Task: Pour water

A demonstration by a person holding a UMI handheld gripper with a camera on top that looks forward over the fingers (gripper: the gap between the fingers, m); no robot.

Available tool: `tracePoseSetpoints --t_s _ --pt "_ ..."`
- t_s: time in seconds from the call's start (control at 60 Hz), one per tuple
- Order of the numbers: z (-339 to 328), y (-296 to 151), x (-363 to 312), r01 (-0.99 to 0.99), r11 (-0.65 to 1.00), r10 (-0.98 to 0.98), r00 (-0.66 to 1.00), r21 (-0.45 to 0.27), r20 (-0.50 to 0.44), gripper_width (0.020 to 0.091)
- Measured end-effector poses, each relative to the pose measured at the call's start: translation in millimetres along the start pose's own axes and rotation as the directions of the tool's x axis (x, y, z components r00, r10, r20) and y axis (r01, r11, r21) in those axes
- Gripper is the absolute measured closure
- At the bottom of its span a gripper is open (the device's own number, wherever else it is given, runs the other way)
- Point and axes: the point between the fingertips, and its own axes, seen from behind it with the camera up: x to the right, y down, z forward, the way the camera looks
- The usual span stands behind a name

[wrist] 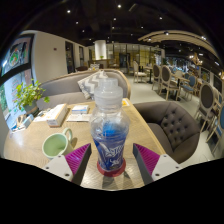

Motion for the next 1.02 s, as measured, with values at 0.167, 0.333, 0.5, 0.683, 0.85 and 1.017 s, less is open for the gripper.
tracePoseSetpoints --t_s 0.167,0.333,0.5,0.683,0.85,1.017 --pt "-69 2 -7 0.0 0.998 -0.004 0.998 -0.062 -0.059 0.0252" --pt "-163 -8 -36 0.01 0.997 -0.018 0.994 -0.077 -0.105 0.0251" --pt "-246 -21 -70 0.039 0.998 -0.045 0.989 -0.047 -0.141 0.0251" --pt "-301 -23 -98 0.052 0.998 -0.054 0.986 -0.019 -0.155 0.0249" --pt "-320 -9 -113 0.076 0.997 -0.08 0.986 -0.032 -0.145 0.0252" --pt "-325 1 -120 0.081 0.996 -0.086 0.989 -0.048 -0.124 0.0249"
